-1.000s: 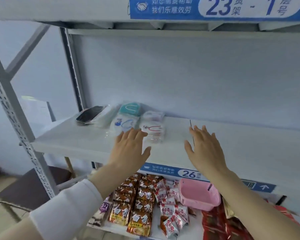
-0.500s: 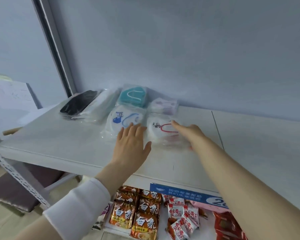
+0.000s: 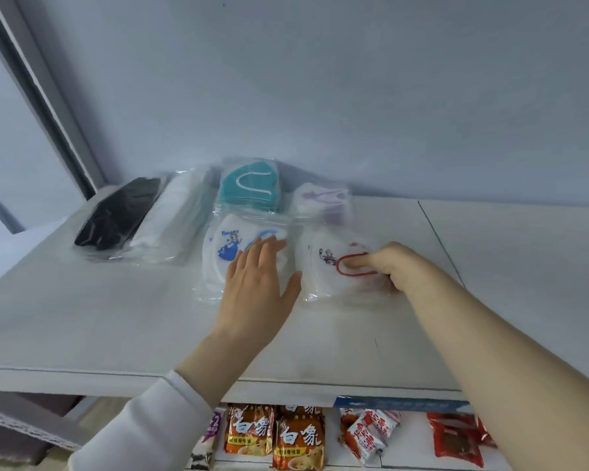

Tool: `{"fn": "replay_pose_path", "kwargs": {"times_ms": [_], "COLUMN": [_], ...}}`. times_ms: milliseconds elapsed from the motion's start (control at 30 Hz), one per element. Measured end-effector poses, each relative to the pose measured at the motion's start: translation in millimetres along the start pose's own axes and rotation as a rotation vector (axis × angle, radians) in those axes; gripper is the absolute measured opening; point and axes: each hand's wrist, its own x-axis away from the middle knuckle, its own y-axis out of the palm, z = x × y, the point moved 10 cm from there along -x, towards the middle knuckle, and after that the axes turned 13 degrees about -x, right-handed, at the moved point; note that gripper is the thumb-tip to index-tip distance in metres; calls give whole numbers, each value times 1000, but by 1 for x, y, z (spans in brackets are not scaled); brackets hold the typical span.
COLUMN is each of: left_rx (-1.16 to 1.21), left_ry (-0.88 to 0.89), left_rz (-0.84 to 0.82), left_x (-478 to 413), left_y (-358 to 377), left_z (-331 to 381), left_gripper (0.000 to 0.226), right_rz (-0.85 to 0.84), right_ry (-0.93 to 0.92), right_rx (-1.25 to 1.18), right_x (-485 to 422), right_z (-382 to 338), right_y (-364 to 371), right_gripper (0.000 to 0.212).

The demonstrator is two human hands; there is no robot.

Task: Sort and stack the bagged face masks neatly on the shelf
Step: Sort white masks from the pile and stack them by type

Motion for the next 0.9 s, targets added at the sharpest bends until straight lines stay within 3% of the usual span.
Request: {"fn": "replay_pose_path", "kwargs": {"times_ms": [167, 233, 433, 567, 600, 700, 767, 900], "left_rx": [46, 47, 142, 292, 386, 779, 951, 907], "left_ry": [102, 141, 190, 308, 319, 252, 220, 276], "left_rz": [-28, -37, -65, 52, 21, -277, -399, -449], "left_x": [-5, -5, -5, -6, -6, -7, -4, 13], "left_y": [1, 4, 10, -1, 0, 19, 38, 72], "left_z": [-16, -20, -14, 12, 21, 55, 68, 72], "left_gripper": [50, 49, 54, 75, 84, 101, 86, 41], "right_rz": [50, 88, 64, 122, 131, 157, 221, 263], "right_ry": [41, 26, 14, -183, -270, -505, -572, -557], "right_rx": [-62, -147, -477, -661, -671, -623, -543, -414], "right_x": [12, 14, 31, 60, 71, 107, 120, 120], "right_z": [1, 0, 29, 31, 27, 18, 27, 54], "right_y": [8, 7, 13, -12, -22, -38, -42, -32], "right_gripper": [25, 11, 10, 14, 19, 37, 40, 50]}}
